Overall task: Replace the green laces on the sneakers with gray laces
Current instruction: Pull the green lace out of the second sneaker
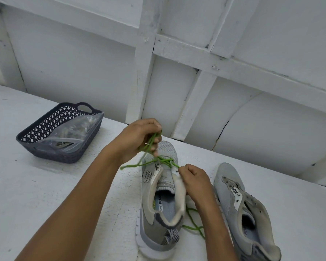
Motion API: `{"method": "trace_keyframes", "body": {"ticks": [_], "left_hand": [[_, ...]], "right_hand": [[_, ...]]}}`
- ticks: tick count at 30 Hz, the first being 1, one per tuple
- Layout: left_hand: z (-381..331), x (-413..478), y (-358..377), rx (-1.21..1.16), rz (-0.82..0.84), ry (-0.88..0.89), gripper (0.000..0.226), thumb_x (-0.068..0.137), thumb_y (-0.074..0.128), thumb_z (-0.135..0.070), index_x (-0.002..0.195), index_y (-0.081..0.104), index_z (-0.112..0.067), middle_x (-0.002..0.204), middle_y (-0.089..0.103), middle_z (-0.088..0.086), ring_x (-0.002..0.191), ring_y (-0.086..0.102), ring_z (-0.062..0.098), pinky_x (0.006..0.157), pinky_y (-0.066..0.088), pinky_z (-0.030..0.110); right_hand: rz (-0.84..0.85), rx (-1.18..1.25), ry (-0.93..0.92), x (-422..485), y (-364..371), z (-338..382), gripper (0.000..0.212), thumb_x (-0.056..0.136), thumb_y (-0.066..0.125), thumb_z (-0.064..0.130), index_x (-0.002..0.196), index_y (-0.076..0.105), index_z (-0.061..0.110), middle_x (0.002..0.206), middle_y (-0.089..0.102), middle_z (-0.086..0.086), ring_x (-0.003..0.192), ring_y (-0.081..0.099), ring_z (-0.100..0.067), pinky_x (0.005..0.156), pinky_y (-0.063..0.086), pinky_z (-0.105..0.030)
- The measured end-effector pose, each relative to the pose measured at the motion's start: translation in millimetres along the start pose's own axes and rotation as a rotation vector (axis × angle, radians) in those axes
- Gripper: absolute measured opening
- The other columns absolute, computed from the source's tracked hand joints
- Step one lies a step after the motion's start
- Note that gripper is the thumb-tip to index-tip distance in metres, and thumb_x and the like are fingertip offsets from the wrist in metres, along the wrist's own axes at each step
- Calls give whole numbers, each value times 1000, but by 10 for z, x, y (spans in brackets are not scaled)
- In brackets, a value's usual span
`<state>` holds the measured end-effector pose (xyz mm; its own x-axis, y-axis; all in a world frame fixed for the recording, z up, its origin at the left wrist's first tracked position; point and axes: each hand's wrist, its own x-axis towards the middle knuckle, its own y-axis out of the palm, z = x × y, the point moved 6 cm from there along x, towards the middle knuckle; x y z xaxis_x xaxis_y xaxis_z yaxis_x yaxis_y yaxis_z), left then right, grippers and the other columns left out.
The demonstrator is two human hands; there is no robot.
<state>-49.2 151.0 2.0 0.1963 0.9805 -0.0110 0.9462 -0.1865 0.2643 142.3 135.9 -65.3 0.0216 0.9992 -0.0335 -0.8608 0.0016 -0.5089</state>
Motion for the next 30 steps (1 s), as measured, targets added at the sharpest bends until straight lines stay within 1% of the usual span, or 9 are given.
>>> {"method": "trace_keyframes", "body": {"ticks": [2, 4, 8, 10, 16, 18, 20, 24, 30], "left_hand": [[34, 42, -90, 103, -92, -16, 20, 97, 47, -9, 77, 49, -12, 60, 45, 4, 49, 31, 16, 45, 29, 22], [64, 71, -174, 324, -137, -41, 16, 96, 52, -10, 79, 54, -10, 63, 49, 5, 47, 29, 14, 44, 21, 21], [259, 36, -279, 954, 66, -224, 11, 90, 63, -24, 90, 67, -13, 76, 65, -2, 55, 42, 14, 46, 31, 24], [328, -7, -271, 1089, 195, -281, 16, 88, 67, -34, 88, 71, -18, 78, 63, -5, 66, 48, 14, 56, 38, 27], [210, 1, -146, 1245, 134, -199, 26, 96, 56, -42, 96, 66, -18, 95, 64, -5, 88, 55, 14, 72, 42, 28], [221, 35, -65, 1268, 88, -171, 38, 96, 52, -50, 95, 64, -14, 94, 63, 0, 86, 55, 16, 69, 40, 28], [315, 86, 10, 1307, 84, -191, 49, 95, 52, -55, 92, 65, -8, 89, 65, 5, 81, 57, 19, 64, 39, 29], [472, 177, -42, 1324, -24, -255, 36, 83, 64, -47, 71, 56, -14, 69, 57, 0, 66, 52, 17, 58, 36, 27], [427, 169, -168, 1206, -136, -264, 36, 77, 69, -44, 85, 67, -9, 82, 68, 2, 82, 64, 20, 69, 49, 30]], "right_hand": [[3, -16, 1, 4, 1, 4, 39, 86, 57, 20, 58, 31, 21, 54, 29, 8, 57, 27, -11, 61, 28, -30], [-3, -43, -7, 7, -13, 20, 37, 85, 58, 22, 58, 32, 21, 55, 29, 6, 59, 27, -12, 61, 29, -31], [3, -73, -12, 17, -32, 40, 37, 81, 58, 28, 56, 31, 21, 54, 29, 6, 59, 28, -14, 61, 30, -31], [15, -73, -6, 11, -29, 62, 36, 79, 57, 32, 55, 32, 21, 55, 31, 6, 59, 29, -15, 61, 30, -32], [23, -185, 9, 58, -67, 223, 28, 82, 65, 30, 62, 54, 13, 53, 53, 10, 58, 49, -13, 61, 44, -31], [54, -222, 12, 115, -43, 302, 23, 80, 68, 32, 69, 61, 13, 61, 60, 9, 62, 54, -13, 64, 49, -33], [118, -274, 32, 184, 1, 360, 20, 80, 71, 34, 70, 62, 19, 68, 64, 5, 64, 57, -13, 63, 48, -32], [276, -261, 148, 262, 44, 404, 8, 79, 70, 19, 80, 64, 15, 70, 63, 2, 57, 55, -10, 58, 43, -27], [213, -283, 93, 376, -31, 354, 12, 74, 71, 13, 82, 64, 18, 70, 61, 1, 58, 49, -13, 54, 36, -26]]}}
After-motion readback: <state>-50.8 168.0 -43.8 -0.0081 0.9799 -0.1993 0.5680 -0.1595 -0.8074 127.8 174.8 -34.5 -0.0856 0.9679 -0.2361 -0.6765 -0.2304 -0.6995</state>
